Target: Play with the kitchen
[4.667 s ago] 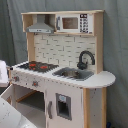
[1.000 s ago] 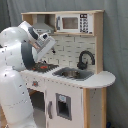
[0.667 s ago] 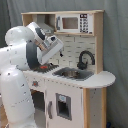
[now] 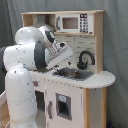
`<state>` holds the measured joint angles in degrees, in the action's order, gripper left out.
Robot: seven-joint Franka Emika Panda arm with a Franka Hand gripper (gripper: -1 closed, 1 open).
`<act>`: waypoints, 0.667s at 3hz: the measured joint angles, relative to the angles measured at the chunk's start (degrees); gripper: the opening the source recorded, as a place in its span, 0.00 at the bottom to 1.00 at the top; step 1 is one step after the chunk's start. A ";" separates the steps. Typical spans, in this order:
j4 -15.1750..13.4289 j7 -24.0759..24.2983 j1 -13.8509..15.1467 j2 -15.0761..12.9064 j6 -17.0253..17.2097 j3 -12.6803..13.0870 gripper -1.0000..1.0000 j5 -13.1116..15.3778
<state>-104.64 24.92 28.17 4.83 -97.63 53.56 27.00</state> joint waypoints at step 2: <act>4.00 4.12 -0.19 -9.61 -1.20 0.55 1.00 0.36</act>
<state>-100.64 29.04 27.98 -4.77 -98.83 54.11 27.36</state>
